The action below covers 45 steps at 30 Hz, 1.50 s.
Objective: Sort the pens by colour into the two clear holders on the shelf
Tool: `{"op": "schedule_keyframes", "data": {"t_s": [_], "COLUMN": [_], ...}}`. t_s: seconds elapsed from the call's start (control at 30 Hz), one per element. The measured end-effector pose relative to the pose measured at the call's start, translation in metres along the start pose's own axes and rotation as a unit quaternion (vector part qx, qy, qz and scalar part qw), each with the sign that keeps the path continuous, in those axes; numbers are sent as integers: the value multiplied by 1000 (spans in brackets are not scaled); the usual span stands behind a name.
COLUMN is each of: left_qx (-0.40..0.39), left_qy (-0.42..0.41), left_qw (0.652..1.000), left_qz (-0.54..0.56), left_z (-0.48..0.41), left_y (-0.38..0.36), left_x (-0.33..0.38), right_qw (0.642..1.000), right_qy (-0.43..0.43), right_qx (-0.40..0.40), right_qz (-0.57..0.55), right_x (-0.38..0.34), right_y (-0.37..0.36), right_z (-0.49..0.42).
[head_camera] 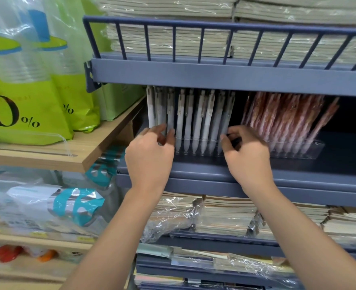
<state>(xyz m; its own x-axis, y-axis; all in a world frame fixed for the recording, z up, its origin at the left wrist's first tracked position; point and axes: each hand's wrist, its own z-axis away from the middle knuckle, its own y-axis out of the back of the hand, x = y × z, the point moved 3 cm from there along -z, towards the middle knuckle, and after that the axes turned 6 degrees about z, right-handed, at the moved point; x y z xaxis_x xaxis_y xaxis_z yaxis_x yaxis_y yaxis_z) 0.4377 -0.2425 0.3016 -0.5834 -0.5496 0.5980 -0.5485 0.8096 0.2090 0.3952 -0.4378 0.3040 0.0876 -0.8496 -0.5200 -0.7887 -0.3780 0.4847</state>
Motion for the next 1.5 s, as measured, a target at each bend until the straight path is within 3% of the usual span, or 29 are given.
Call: {"op": "schedule_keyframes", "data": {"t_s": [0.1,0.4,0.87,1.17,1.5], "left_qx": [9,-6,-3,-23,-41], "left_qy": [0,114,124,14,94], "left_qw": [1000,991,989,997,992], "left_qz": [-17,66,79,76,74], "left_z": [0,-3,-3,5,6], "left_y": [-2,-8,-8,-14,-28], "left_x": [5,-5,-6,28,28], "right_qw": [1000,1000,1000,1000,1000], "right_qy": [3,3,-2,1,6], "right_qx": [2,2,8,7,14], "right_qz": [3,1,0,3,5], "right_x": [0,0,0,-2,0], "right_y": [1,1,0,1,0], "right_z": [0,0,0,0,0]}}
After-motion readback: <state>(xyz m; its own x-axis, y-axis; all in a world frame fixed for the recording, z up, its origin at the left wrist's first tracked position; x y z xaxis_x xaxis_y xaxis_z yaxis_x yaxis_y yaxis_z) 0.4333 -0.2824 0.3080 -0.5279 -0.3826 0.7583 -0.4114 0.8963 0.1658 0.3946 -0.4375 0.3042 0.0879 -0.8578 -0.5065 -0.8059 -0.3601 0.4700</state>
